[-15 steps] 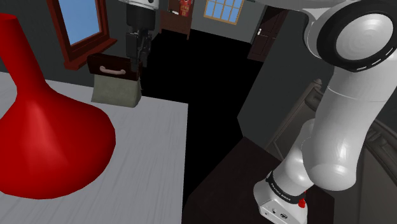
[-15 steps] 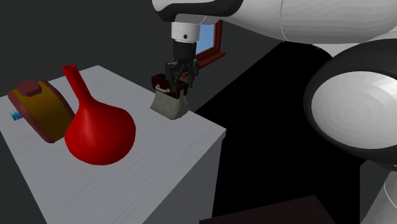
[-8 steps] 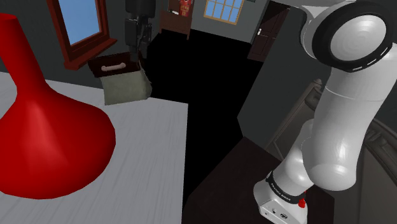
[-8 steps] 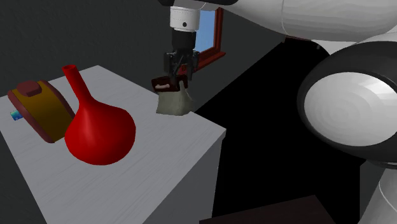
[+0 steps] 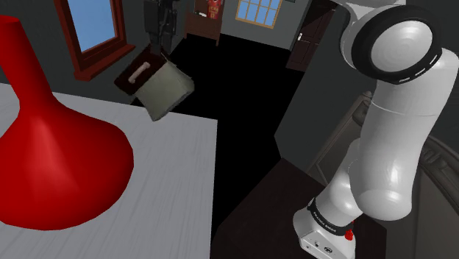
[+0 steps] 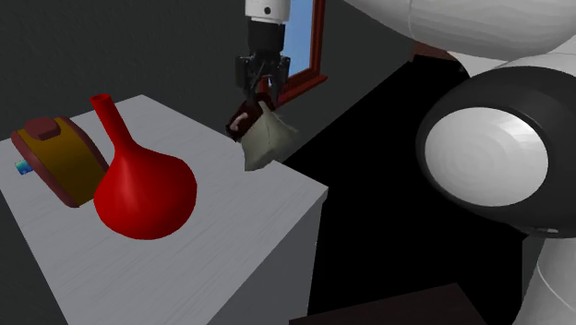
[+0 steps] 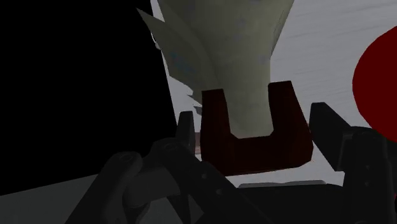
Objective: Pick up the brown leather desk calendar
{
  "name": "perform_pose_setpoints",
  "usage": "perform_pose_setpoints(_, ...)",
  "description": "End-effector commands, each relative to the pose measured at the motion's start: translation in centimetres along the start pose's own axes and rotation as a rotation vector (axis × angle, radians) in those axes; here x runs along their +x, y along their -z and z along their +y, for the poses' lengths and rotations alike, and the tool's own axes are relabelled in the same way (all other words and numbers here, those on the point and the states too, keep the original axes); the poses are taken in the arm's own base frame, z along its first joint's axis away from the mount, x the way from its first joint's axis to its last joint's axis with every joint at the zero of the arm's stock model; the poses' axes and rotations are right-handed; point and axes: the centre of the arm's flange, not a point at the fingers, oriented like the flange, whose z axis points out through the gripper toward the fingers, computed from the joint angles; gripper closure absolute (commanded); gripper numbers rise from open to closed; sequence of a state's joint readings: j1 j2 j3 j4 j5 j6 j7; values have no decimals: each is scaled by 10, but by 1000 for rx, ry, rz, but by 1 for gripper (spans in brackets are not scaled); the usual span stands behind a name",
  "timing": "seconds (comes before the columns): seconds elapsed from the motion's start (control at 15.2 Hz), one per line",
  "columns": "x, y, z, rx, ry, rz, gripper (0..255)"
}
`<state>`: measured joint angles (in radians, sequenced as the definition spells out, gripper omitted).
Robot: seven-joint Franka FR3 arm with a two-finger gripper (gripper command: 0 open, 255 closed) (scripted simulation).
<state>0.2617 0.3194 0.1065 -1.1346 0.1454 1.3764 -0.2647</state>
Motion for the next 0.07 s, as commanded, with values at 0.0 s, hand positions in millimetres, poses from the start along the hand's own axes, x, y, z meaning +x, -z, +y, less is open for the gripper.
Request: perform_pose_setpoints(0.0, 1, 4, -1, 0, 0, 2, 255)
